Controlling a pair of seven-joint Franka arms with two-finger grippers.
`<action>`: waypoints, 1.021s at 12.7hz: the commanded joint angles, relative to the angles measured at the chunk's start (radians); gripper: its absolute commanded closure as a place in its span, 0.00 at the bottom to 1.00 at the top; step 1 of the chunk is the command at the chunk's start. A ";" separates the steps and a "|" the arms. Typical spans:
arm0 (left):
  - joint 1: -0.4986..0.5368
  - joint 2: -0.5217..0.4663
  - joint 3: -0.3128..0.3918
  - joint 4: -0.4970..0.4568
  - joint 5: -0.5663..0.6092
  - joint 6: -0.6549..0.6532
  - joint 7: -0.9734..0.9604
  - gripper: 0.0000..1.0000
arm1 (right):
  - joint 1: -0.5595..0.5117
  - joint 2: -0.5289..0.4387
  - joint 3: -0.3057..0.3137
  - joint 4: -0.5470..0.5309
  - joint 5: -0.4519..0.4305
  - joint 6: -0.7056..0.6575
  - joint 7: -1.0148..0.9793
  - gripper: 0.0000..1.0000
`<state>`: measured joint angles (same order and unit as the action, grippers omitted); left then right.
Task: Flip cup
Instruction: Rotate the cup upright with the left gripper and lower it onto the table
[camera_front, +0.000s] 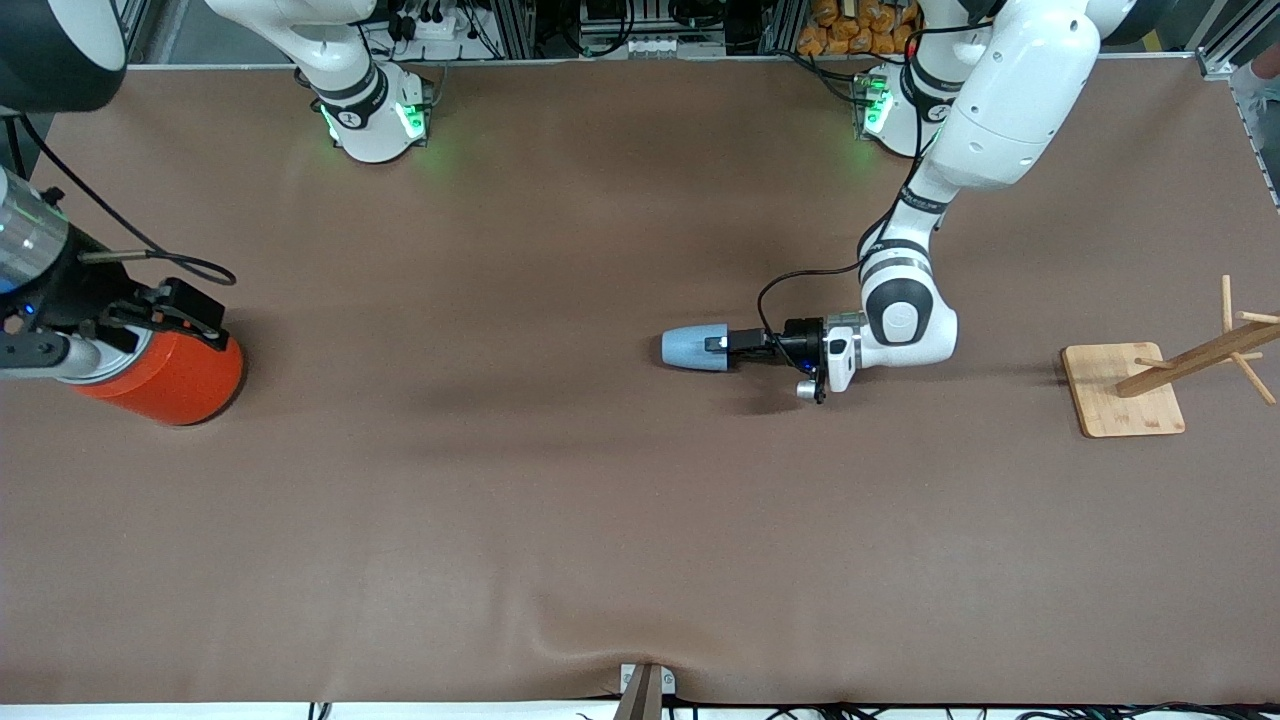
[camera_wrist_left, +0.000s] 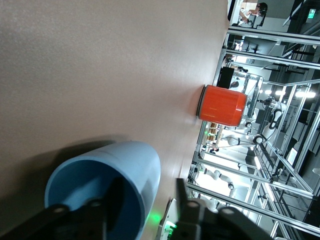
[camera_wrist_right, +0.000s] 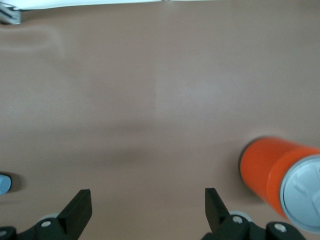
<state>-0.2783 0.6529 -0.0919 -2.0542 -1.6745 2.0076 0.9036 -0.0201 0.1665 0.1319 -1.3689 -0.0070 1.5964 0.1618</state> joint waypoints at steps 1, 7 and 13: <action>-0.002 0.007 0.000 0.014 -0.025 0.010 0.023 1.00 | 0.025 -0.216 -0.069 -0.287 0.045 0.106 0.045 0.00; -0.004 -0.174 0.004 0.014 0.034 0.026 -0.294 1.00 | 0.017 -0.204 -0.074 -0.227 0.024 0.042 0.027 0.00; 0.141 -0.288 0.015 0.054 0.466 0.033 -0.447 1.00 | 0.017 -0.188 -0.080 -0.150 -0.010 -0.032 0.028 0.00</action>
<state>-0.1774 0.4126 -0.0734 -2.0080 -1.3386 2.0393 0.5283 -0.0111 -0.0434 0.0588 -1.5583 0.0010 1.5928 0.1841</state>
